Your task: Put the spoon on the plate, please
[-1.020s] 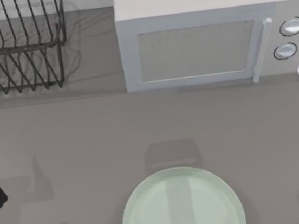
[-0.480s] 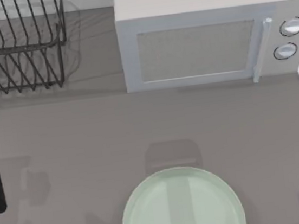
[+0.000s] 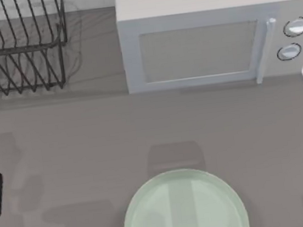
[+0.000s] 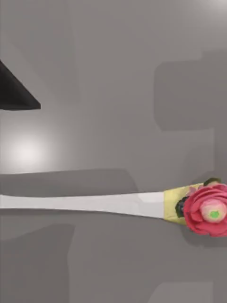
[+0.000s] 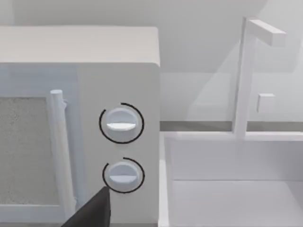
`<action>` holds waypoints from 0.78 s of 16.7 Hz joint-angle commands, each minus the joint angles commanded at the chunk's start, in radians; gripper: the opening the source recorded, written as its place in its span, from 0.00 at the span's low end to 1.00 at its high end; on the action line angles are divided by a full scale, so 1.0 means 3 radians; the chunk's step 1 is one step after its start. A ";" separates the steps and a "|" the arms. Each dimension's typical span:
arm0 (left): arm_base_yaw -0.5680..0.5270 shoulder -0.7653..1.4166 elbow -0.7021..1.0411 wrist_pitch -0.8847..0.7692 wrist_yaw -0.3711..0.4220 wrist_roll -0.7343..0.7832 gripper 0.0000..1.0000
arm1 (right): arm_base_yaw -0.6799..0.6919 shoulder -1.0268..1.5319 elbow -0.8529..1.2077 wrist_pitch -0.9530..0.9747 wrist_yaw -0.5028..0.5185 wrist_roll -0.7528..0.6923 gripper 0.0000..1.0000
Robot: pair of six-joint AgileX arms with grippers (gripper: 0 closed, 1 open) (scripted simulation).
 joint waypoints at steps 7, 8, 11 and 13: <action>0.0055 0.0589 0.0428 -0.0432 -0.0007 0.0045 1.00 | 0.0000 0.0000 0.0000 0.0000 0.0000 0.0000 1.00; 0.0055 0.0589 0.0428 -0.0432 -0.0007 0.0045 1.00 | 0.0000 0.0000 0.0000 0.0000 0.0000 0.0000 1.00; 0.0040 0.0583 0.0412 -0.0416 -0.0007 0.0042 1.00 | 0.0000 0.0000 0.0000 0.0000 0.0000 0.0000 1.00; 0.0046 0.0646 0.0341 -0.0299 -0.0007 0.0040 1.00 | 0.0000 0.0000 0.0000 0.0000 0.0000 0.0000 1.00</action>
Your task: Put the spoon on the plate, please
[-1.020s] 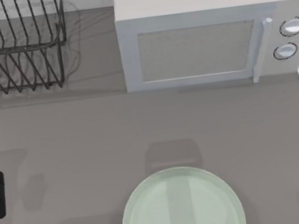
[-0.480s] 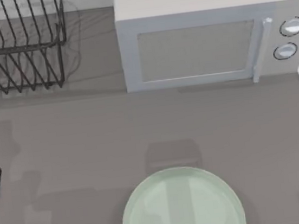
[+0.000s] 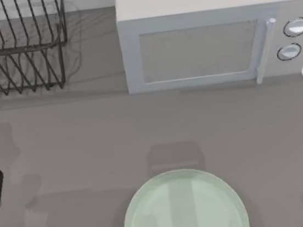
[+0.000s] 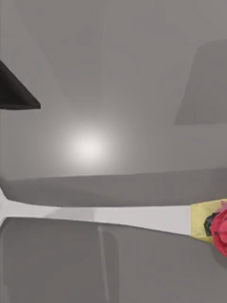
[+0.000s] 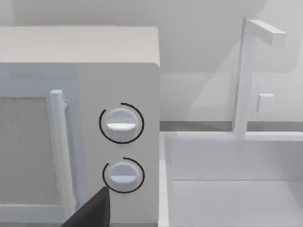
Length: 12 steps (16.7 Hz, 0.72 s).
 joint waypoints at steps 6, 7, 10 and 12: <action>0.0013 0.0465 -0.0505 0.1011 -0.0001 0.0018 1.00 | 0.0000 0.0000 0.0000 0.0000 0.0000 0.0000 1.00; 0.0016 0.0542 -0.0588 0.1171 -0.0001 0.0021 1.00 | 0.0000 0.0000 0.0000 0.0000 0.0000 0.0000 1.00; 0.0020 0.0684 -0.0738 0.1437 -0.0001 0.0028 1.00 | 0.0000 0.0000 0.0000 0.0000 0.0000 0.0000 1.00; 0.0021 0.0694 -0.0748 0.1454 -0.0001 0.0028 1.00 | 0.0000 0.0000 0.0000 0.0000 0.0000 0.0000 1.00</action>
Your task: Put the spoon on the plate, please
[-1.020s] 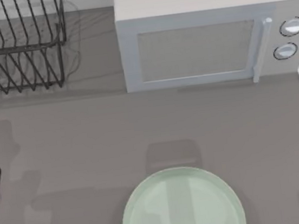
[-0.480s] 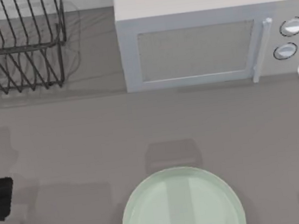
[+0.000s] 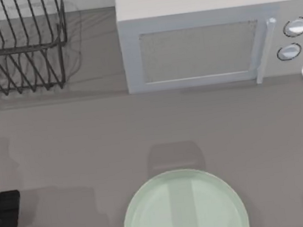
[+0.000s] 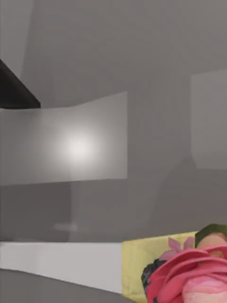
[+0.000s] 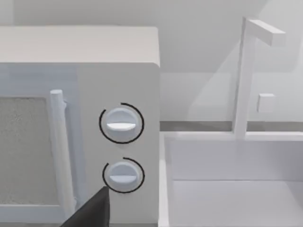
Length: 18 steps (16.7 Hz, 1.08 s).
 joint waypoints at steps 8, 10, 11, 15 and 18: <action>0.0000 0.0000 0.0000 0.0000 0.0000 0.0000 0.55 | 0.0000 0.0000 0.0000 0.0000 0.0000 0.0000 1.00; 0.0000 0.0000 0.0000 0.0000 0.0000 0.0000 0.40 | 0.0000 0.0000 0.0000 0.0000 0.0000 0.0000 1.00; 0.0000 0.0000 0.0000 0.0000 0.0000 0.0000 0.32 | 0.0000 0.0000 0.0000 0.0000 0.0000 0.0000 1.00; 0.0000 0.0000 0.0000 0.0000 0.0000 0.0000 0.02 | 0.0000 0.0000 0.0000 0.0000 0.0000 0.0000 1.00; 0.0000 0.0000 0.0000 0.0000 0.0000 0.0000 0.00 | 0.0000 0.0000 0.0000 0.0000 0.0000 0.0000 1.00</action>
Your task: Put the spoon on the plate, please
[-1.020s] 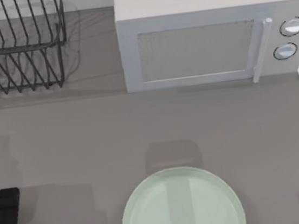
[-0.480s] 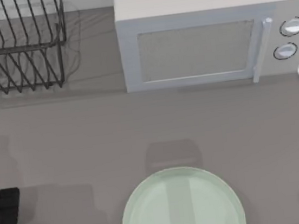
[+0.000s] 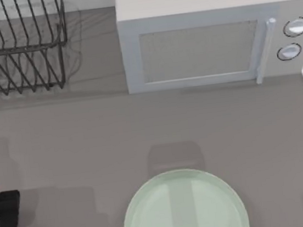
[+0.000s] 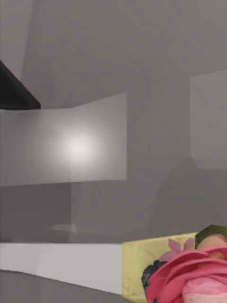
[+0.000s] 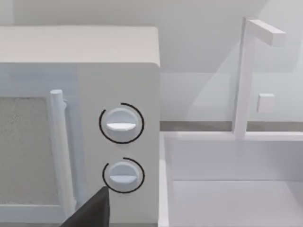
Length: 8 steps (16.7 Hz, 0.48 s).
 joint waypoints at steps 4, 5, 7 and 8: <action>0.0000 0.0000 0.0000 0.0000 0.0000 0.0000 0.00 | 0.0000 0.0000 0.0000 0.0000 0.0000 0.0000 1.00; 0.0000 0.0000 0.0000 0.0000 0.0000 0.0000 0.00 | 0.0000 0.0000 0.0000 0.0000 0.0000 0.0000 1.00; -0.0001 -0.0247 0.0131 -0.0261 0.0013 0.0003 0.00 | 0.0000 0.0000 0.0000 0.0000 0.0000 0.0000 1.00; 0.0000 -0.0259 0.0171 -0.0306 0.0012 0.0002 0.00 | 0.0000 0.0000 0.0000 0.0000 0.0000 0.0000 1.00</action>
